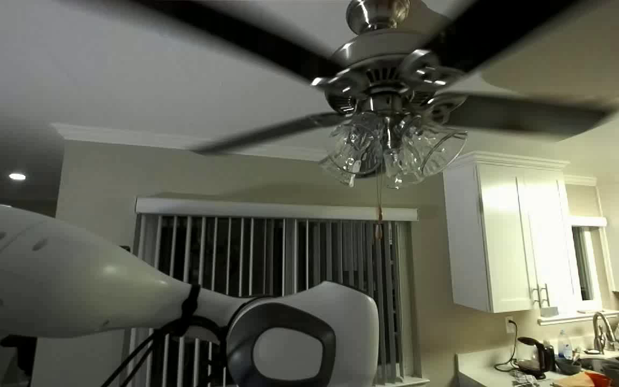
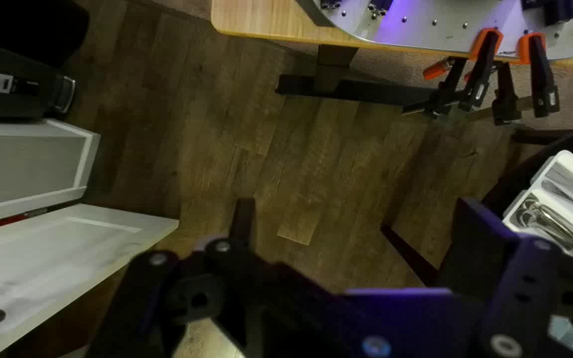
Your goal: Switch the chandelier on by pulling the string switch down
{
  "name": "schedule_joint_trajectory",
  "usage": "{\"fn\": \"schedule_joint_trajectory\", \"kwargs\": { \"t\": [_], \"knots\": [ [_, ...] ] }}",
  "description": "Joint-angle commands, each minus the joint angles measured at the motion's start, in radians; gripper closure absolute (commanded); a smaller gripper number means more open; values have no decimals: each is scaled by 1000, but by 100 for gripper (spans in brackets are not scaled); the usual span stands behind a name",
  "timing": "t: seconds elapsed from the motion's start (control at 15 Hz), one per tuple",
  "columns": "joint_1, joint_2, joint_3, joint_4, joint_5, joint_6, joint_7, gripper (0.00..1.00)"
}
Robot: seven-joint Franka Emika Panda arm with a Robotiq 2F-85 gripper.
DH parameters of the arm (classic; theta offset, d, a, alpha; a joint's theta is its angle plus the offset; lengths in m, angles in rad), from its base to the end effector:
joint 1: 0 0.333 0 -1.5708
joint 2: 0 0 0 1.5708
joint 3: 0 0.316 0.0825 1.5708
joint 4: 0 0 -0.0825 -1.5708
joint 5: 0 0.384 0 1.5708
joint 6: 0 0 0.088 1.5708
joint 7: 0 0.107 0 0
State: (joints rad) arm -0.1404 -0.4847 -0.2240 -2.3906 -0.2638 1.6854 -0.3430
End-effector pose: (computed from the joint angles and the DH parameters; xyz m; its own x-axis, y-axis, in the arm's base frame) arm 0.3456 -0.1644 0.4748 0.9625 0.0655 -0.2634 0.0838 -0.9947 0.0590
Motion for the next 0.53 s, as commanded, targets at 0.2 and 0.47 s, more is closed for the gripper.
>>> {"fn": "schedule_joint_trajectory", "kwargs": {
  "t": [0.2, 0.47],
  "knots": [
    [1, 0, -1, 1, 0, -2, 1, 0],
    [36, 8, 13, 7, 26, 57, -17, 0]
  ]
}}
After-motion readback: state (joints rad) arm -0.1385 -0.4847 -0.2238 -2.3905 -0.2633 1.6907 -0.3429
